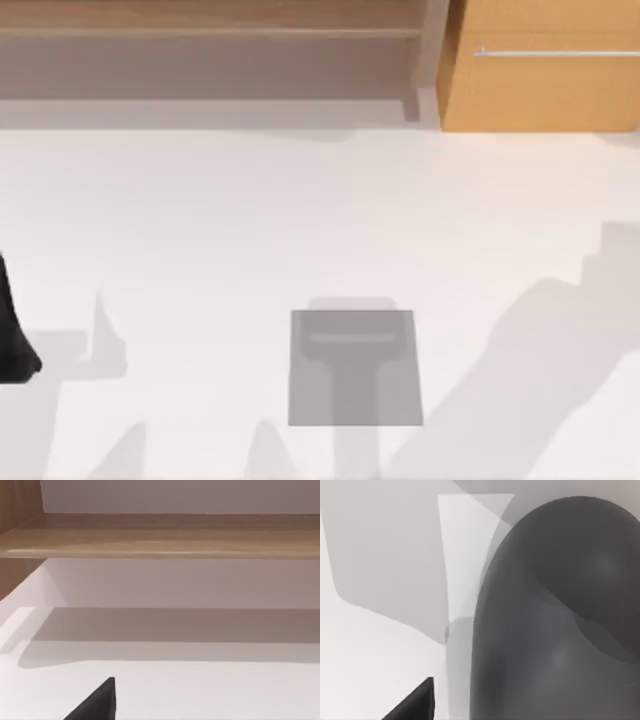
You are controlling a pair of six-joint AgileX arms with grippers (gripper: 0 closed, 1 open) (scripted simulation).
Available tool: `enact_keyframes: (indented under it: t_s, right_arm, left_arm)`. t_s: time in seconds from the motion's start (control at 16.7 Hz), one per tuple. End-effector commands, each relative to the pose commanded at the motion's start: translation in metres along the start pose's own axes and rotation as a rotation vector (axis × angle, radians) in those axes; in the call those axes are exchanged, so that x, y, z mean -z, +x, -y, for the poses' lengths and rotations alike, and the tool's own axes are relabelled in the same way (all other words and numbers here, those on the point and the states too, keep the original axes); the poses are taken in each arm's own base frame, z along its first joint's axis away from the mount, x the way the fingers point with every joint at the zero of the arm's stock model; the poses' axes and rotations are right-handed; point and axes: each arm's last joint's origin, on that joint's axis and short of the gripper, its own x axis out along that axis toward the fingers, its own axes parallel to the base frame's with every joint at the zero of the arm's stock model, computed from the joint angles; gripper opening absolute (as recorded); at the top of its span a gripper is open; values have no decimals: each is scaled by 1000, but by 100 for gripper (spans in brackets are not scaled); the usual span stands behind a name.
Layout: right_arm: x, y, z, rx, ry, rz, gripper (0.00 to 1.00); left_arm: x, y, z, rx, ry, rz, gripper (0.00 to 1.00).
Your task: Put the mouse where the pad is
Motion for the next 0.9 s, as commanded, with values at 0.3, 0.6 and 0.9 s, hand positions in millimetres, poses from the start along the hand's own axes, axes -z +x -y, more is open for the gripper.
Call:
enact_keyframes:
  t_s: [0.3, 0.6, 0.9]
  right_arm:
    - [-3, 38, -4, -10, 1, 9, 100]
    - [-3, 38, -4, -10, 1, 9, 85]
    - [-3, 38, -4, -10, 1, 9, 47]
  left_arm:
    - [0, 0, 0, 0, 0, 0, 100]
    - [0, 0, 0, 0, 0, 0, 100]
    - [0, 0, 0, 0, 0, 0, 100]
